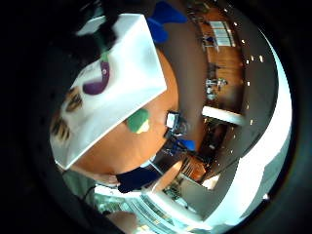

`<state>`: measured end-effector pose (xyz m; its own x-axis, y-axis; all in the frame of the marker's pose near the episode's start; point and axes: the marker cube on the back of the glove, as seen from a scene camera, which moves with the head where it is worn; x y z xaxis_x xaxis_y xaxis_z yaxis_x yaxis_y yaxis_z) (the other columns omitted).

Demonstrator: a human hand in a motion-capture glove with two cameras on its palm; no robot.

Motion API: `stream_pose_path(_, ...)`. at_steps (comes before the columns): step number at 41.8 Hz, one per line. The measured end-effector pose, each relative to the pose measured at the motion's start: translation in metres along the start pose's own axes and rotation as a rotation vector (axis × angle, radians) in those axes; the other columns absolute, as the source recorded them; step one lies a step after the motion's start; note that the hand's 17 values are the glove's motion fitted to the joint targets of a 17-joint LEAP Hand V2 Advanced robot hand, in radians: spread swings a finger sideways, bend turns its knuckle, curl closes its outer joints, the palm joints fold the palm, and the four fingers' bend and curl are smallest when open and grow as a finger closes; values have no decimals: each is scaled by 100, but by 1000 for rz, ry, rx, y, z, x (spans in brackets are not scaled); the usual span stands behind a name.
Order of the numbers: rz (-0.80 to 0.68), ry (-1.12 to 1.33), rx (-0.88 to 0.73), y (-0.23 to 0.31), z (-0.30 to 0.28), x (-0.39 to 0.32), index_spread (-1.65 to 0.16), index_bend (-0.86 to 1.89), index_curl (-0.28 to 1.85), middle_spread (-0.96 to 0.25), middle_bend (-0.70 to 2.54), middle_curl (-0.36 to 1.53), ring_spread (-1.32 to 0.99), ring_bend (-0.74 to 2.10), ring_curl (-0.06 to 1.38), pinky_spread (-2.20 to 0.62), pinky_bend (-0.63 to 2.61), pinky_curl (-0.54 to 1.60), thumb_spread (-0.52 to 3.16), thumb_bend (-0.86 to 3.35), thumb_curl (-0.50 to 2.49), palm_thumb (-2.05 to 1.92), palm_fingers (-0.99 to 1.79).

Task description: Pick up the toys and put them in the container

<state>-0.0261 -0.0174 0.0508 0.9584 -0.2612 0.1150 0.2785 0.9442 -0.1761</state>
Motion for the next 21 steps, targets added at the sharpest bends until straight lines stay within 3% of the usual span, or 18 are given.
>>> stream_pose_path(3,132,95,-61,5,-1,14,-23,8,68,-19,47,77,-26,93,55,-21,123,52,110,-8,59,-1,-37)
stream_pose_path(8,226,111,-34,31,-16,44,-22,9,59,-14,31,68,-22,74,43,-12,117,46,113,-7,52,-7,-28)
stream_pose_path(21,436,78,-14,127,4,175,-22,9,45,-11,23,60,-18,60,36,-5,100,38,117,-6,40,-7,-14)
